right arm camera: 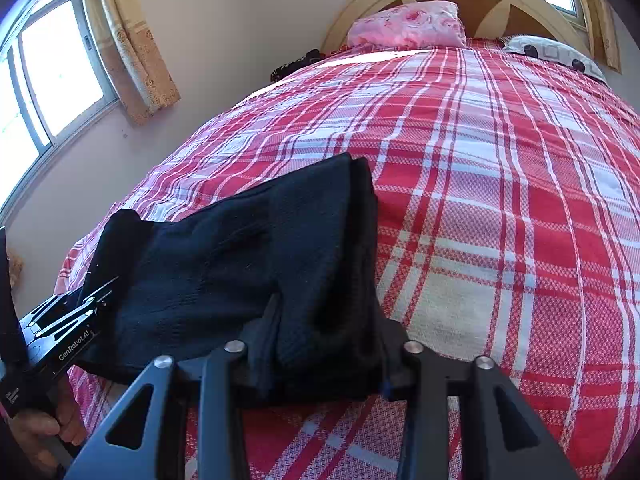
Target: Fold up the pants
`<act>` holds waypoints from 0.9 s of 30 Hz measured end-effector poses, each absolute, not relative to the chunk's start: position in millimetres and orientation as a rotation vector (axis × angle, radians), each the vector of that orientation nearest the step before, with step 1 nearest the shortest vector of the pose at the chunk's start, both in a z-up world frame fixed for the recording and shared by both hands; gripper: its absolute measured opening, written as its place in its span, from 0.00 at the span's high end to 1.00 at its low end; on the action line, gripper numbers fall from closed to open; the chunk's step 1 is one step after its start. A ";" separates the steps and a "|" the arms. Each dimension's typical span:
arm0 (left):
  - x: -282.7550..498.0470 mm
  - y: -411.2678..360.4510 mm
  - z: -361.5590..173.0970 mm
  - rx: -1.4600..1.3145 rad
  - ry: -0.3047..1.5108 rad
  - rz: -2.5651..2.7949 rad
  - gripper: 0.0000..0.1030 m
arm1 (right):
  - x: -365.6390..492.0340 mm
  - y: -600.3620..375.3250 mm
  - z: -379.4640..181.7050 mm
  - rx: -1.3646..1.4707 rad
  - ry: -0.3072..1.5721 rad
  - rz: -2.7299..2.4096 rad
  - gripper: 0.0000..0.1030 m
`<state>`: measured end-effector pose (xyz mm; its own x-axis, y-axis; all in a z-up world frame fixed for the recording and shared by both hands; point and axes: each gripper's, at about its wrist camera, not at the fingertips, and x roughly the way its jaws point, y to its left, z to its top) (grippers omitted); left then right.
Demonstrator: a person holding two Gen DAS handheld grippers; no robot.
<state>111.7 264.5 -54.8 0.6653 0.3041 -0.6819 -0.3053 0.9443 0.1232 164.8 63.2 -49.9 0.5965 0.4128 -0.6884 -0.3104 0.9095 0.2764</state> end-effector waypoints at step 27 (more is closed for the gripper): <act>3.0 184.4 2.6 0.006 0.645 0.187 0.08 | -17.8 -10.0 45.2 0.246 0.465 0.226 0.29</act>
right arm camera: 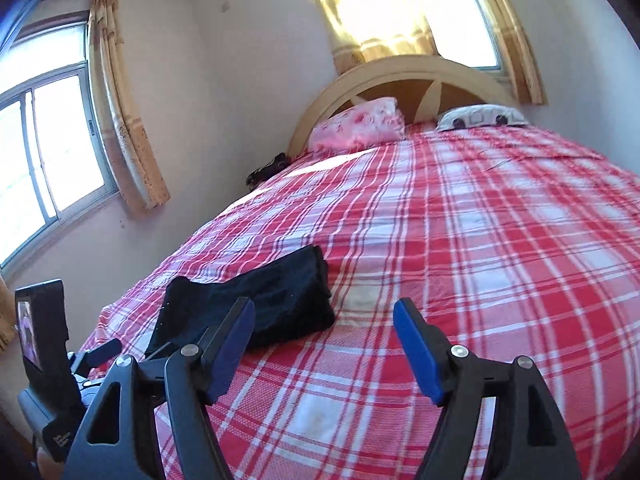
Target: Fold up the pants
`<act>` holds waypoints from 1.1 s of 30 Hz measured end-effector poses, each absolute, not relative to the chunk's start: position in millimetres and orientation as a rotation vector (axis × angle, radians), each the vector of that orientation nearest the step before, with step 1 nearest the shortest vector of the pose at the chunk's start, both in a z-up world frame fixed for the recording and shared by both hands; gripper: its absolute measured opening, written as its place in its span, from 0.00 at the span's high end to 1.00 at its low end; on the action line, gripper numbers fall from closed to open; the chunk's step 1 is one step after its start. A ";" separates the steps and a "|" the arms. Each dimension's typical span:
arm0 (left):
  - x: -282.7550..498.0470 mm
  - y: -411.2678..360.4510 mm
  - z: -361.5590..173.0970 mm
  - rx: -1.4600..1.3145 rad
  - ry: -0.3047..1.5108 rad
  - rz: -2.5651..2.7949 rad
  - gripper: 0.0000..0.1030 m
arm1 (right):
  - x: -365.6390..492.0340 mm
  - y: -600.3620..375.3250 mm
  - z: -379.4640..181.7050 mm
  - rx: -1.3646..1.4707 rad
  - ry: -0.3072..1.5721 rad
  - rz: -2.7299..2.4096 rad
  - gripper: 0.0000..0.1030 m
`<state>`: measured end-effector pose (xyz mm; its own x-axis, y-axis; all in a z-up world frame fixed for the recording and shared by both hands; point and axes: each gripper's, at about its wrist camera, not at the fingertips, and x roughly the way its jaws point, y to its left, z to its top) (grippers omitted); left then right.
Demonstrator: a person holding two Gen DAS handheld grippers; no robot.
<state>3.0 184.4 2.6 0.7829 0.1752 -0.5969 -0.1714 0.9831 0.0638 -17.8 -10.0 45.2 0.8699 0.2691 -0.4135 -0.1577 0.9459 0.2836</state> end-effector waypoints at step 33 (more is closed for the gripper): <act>-8.3 164.3 17.2 0.029 0.599 0.164 0.03 | -41.6 -20.1 64.6 0.265 0.427 0.213 0.27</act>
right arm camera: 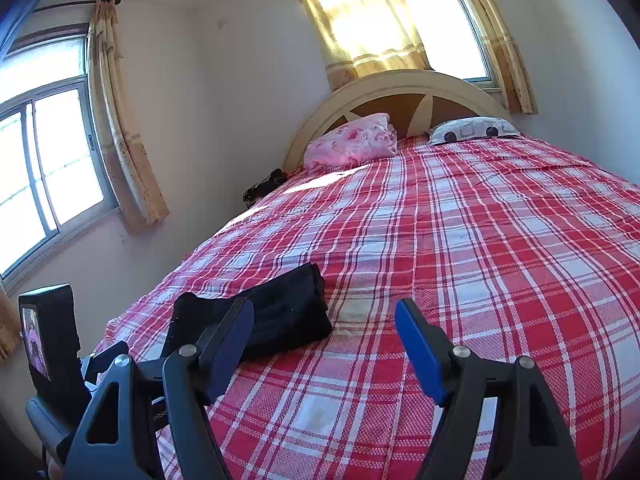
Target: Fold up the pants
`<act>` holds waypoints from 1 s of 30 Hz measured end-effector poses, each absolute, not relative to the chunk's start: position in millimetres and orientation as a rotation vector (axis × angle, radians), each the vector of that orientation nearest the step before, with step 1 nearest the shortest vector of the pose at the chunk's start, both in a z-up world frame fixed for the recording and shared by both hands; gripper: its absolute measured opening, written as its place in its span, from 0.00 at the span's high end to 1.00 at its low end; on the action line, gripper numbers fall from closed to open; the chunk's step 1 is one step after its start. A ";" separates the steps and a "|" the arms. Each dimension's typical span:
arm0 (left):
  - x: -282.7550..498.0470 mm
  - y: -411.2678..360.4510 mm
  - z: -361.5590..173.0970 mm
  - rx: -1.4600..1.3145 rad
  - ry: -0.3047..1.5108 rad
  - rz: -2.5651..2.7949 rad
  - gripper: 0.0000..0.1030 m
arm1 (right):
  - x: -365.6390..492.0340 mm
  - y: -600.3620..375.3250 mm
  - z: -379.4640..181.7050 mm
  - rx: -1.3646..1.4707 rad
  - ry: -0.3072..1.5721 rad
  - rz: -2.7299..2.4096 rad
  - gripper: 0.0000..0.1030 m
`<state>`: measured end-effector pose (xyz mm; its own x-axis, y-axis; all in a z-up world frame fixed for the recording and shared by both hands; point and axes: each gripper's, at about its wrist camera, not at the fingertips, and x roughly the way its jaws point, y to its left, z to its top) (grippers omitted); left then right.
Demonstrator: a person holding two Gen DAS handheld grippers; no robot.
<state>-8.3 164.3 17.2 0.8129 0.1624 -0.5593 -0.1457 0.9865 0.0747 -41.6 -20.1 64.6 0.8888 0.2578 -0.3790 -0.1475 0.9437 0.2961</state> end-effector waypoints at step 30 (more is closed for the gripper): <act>-16.2 171.5 28.5 0.031 0.564 0.215 0.00 | -44.2 -9.3 68.2 0.238 0.419 0.227 0.27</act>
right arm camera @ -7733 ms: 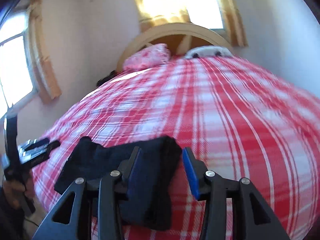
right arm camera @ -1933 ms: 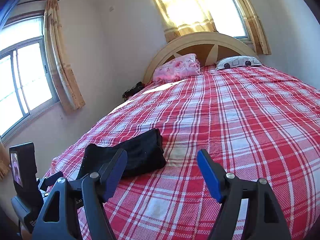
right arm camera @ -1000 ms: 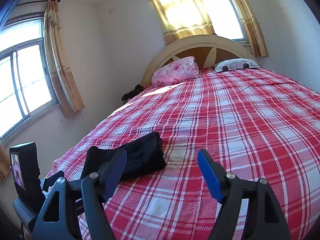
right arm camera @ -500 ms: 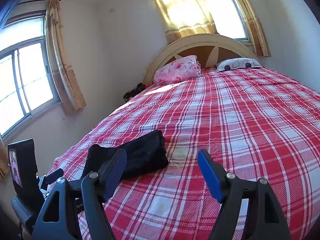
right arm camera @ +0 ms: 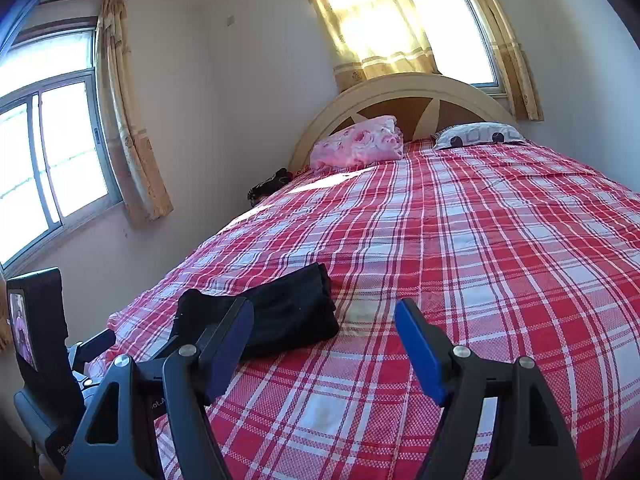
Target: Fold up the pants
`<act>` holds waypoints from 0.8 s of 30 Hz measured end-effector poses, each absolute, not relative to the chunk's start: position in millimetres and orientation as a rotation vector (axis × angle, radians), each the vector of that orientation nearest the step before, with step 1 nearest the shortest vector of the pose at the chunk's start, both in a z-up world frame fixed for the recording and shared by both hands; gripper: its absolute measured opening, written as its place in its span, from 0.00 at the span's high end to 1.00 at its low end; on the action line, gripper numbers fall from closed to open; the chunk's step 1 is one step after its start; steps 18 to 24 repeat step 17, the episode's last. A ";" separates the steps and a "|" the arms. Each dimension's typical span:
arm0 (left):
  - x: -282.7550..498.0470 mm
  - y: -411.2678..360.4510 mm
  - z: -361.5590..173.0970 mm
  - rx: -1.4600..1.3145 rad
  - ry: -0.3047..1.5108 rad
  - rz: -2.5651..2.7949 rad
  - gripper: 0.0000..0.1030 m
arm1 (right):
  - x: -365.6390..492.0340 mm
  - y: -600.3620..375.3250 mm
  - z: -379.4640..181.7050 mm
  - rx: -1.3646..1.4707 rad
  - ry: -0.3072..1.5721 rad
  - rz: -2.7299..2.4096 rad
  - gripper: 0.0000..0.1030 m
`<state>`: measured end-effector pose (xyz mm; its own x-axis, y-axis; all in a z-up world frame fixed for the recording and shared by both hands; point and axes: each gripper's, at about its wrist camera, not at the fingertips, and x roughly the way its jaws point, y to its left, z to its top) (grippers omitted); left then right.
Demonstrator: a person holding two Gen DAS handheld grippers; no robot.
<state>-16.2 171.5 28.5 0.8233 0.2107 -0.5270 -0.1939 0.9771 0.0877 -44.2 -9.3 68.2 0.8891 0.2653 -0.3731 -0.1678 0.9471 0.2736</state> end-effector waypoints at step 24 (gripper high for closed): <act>-12.8 175.8 24.4 0.005 0.603 0.215 0.00 | -43.7 -10.6 65.1 0.255 0.431 0.216 0.27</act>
